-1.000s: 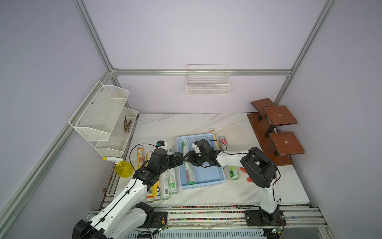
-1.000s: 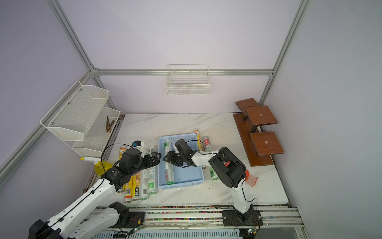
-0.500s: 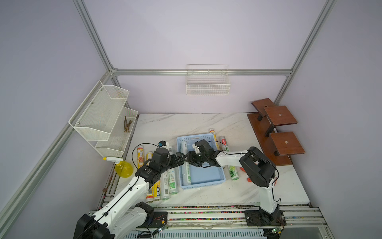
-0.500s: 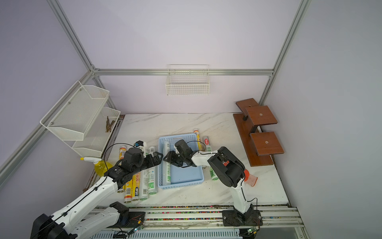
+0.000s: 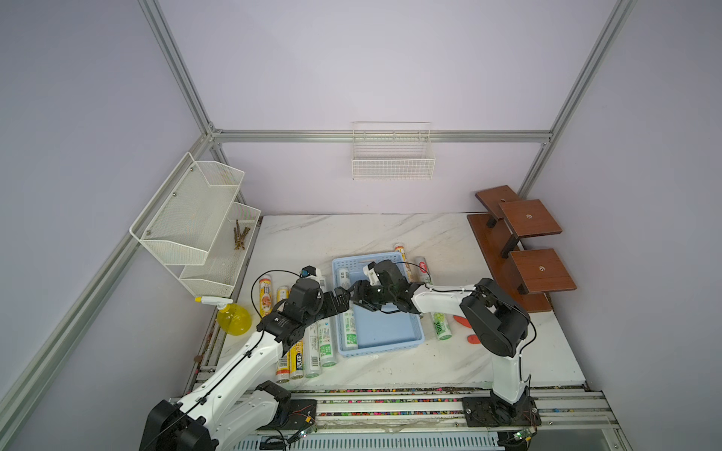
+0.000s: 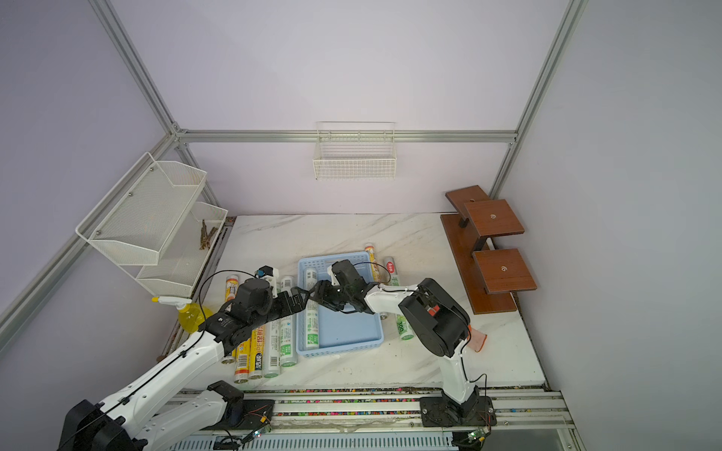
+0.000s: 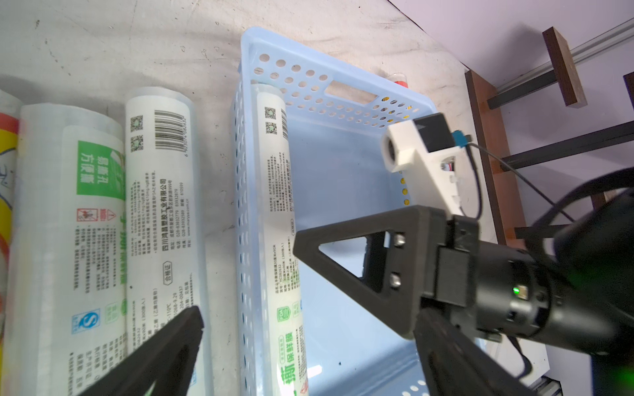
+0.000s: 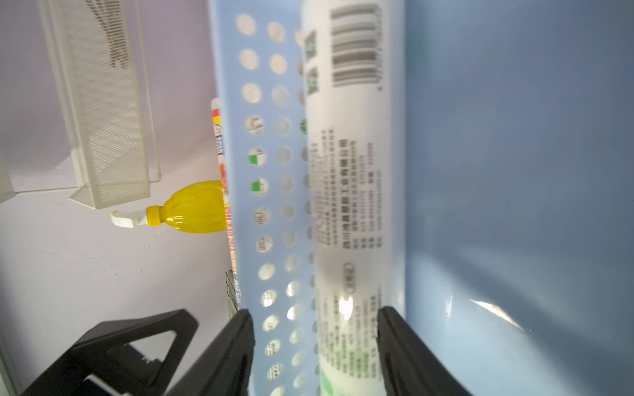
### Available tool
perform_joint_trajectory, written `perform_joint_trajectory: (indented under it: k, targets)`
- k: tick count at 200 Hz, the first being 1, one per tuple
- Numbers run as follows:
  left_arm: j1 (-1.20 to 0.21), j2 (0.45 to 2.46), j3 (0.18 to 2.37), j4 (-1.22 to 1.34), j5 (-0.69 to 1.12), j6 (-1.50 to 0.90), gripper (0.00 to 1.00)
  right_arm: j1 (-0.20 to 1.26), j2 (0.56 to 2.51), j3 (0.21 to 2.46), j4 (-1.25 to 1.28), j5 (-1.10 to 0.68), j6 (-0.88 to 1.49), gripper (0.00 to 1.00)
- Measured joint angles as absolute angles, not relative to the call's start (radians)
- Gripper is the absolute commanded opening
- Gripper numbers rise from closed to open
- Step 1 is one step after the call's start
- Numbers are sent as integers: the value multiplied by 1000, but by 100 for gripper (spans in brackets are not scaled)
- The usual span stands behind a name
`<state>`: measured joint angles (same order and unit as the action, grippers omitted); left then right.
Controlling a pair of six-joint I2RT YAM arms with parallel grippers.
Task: Put the plastic wrap into the basket
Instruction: Place the plastic wrap in the basket.
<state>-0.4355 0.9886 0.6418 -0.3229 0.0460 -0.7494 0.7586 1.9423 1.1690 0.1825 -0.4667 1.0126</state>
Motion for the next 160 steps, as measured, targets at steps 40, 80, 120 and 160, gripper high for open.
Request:
perform_joint_trajectory:
  k: [40,80,120,160]
  targets:
    - [-436,997,681,-323,72,-750,100,717,1689,1137,83,-386,890,63]
    - [-470,1085,777,-318,89,-749,100,599,1436,1027,-31,-196,778,62]
    - [-544,1213,879,-330,83,-747,100,432,1291,881,-104,-47,701,62]
    - [-633,1358,1001,-355,61,-740,100,354,1358,862,-213,-11,627,61]
